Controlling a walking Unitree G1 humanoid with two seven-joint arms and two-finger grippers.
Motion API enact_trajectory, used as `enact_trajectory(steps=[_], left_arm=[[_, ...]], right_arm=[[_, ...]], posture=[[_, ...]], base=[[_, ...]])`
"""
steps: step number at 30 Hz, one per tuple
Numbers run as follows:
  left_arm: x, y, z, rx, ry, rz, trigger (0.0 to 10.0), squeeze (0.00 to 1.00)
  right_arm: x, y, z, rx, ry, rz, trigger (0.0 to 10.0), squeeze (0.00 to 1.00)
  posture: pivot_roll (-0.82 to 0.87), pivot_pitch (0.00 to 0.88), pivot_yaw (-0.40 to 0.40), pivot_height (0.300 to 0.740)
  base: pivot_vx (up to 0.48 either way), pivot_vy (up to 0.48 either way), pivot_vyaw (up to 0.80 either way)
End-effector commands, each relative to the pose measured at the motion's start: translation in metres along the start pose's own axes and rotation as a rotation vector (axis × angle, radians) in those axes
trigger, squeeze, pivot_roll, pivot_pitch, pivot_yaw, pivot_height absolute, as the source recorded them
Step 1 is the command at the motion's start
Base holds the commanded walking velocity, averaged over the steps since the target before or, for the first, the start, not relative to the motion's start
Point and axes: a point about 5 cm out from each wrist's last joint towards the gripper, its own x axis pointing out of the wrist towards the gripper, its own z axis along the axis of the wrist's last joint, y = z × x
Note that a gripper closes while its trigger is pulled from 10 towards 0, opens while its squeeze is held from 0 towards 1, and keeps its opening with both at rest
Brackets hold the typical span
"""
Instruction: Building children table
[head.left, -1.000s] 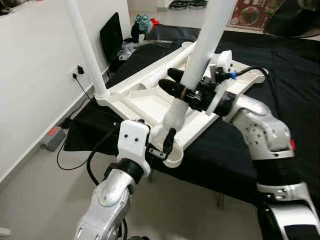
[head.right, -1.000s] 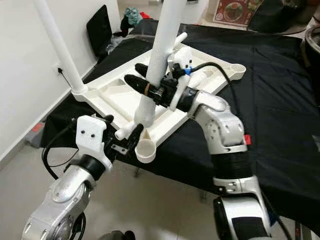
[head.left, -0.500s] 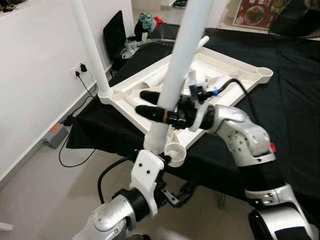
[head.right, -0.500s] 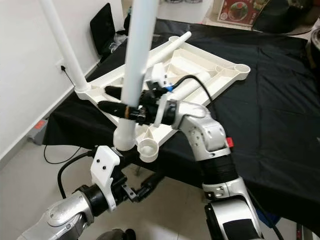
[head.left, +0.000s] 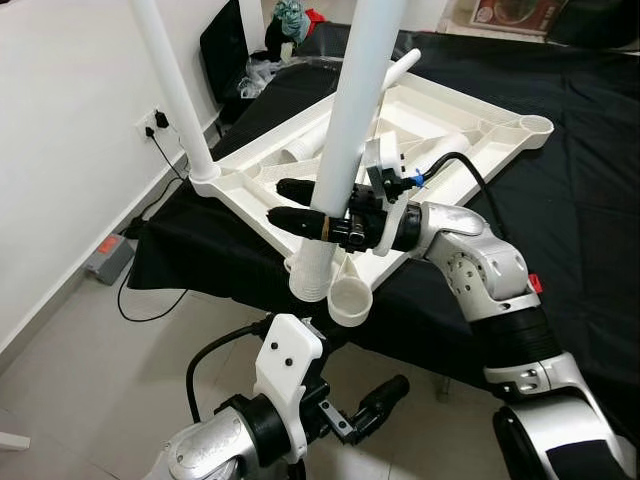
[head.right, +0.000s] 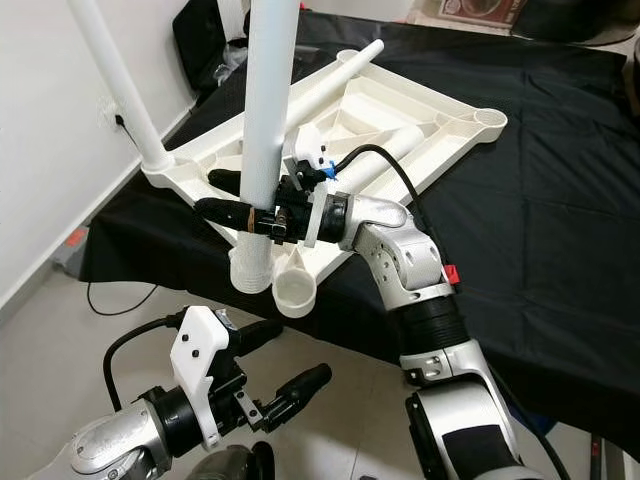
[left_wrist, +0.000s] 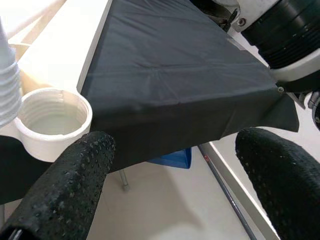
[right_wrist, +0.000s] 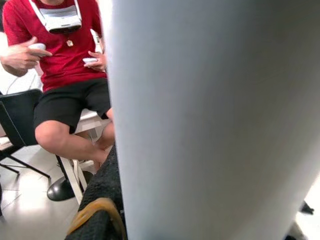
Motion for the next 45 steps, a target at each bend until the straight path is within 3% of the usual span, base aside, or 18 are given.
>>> enact_trajectory(steps=[1, 9, 17, 24, 38, 45], left_arm=[[-0.004, -0.002, -0.001, -0.014, 0.016, -0.020, 10.0, 0.00], [-0.005, -0.001, 0.000, -0.012, 0.030, -0.036, 10.0, 0.00], [-0.004, 0.002, 0.002, -0.007, 0.034, -0.045, 10.0, 0.00], [-0.004, 0.002, 0.004, -0.002, 0.030, -0.059, 10.0, 0.00], [-0.005, 0.003, 0.006, -0.004, 0.024, -0.053, 10.0, 0.00], [-0.005, 0.001, 0.007, -0.003, 0.024, -0.052, 10.0, 0.00]], right_arm=[[-0.008, -0.003, 0.009, -0.050, -0.006, 0.004, 10.0, 0.00], [-0.036, -0.003, 0.020, -0.088, -0.008, 0.025, 10.0, 0.00], [-0.040, 0.008, 0.016, -0.092, -0.015, 0.065, 10.0, 0.00], [-0.032, 0.020, 0.004, -0.076, 0.000, 0.098, 10.0, 0.00], [-0.029, 0.010, -0.003, -0.099, 0.047, 0.020, 10.0, 0.00], [-0.041, 0.005, -0.001, -0.118, 0.085, 0.003, 10.0, 0.00]], posture=[[0.20, 0.241, 0.036, 0.740], [0.19, 0.232, 0.051, 0.740], [0.20, 0.225, 0.060, 0.740], [0.20, 0.218, 0.066, 0.740], [0.20, 0.228, 0.067, 0.740], [0.20, 0.226, 0.058, 0.740]], base=[[0.000, 0.000, 0.00], [0.000, 0.000, 0.00], [0.000, 0.000, 0.00], [0.000, 0.000, 0.00], [0.000, 0.000, 0.00], [0.000, 0.000, 0.00]])
